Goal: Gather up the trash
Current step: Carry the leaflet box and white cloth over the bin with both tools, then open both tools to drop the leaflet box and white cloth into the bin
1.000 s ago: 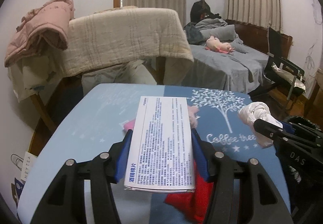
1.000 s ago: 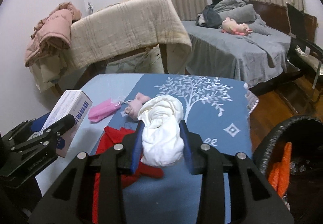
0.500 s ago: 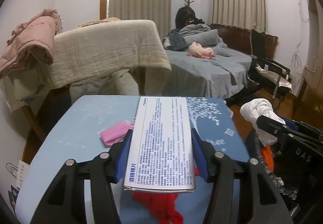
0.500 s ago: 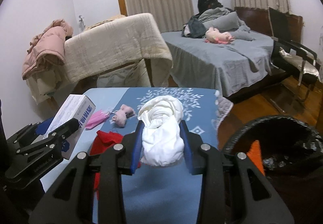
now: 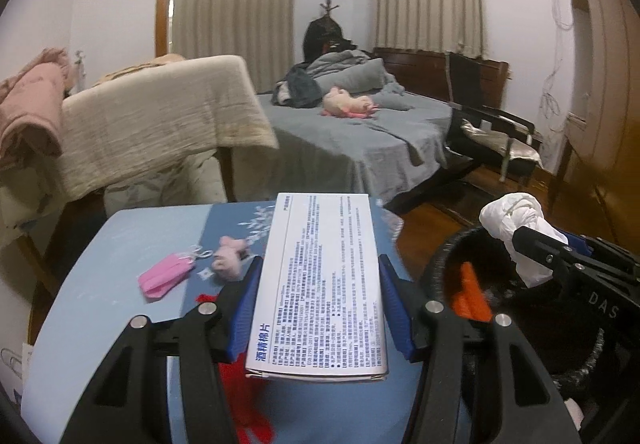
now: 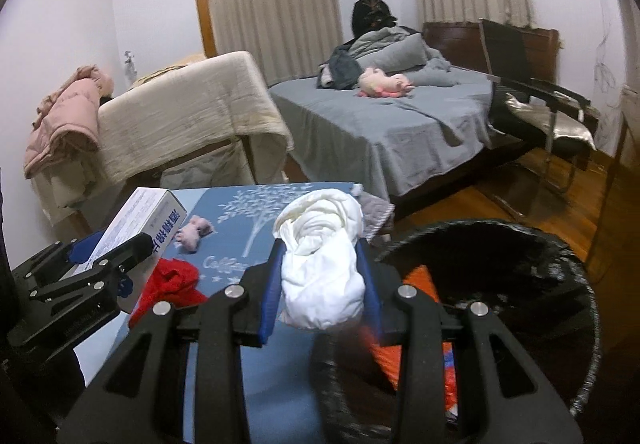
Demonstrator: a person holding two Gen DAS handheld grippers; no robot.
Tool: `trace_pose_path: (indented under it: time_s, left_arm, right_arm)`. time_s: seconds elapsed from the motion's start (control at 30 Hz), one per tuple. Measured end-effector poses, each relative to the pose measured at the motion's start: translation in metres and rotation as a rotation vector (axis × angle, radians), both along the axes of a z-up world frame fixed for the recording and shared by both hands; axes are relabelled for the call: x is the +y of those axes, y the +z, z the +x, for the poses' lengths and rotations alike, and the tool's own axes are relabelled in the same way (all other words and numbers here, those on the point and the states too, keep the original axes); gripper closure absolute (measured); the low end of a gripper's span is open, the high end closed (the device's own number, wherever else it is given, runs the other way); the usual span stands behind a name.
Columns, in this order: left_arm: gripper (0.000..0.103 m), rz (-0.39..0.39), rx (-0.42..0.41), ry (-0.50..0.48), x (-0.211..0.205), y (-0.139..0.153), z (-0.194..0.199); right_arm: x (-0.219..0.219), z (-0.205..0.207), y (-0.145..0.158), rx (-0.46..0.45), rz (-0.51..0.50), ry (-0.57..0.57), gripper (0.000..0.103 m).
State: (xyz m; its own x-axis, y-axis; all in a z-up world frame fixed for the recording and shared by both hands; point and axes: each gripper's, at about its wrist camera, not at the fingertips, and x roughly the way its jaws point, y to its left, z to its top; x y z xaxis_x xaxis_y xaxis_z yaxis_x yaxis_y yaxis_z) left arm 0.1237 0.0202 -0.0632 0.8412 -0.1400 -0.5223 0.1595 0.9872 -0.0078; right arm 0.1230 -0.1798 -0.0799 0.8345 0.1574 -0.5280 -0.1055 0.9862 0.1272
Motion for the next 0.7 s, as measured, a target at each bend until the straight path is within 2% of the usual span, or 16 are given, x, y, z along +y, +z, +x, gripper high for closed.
trace_pose_path:
  time_s: [0.7]
  left_arm:
    - [0.048,0.005,-0.005,-0.236,-0.113,-0.001,0.001]
  right_arm:
    - [-0.104,-0.036,-0.002,-0.010,-0.016,-0.203,0.069]
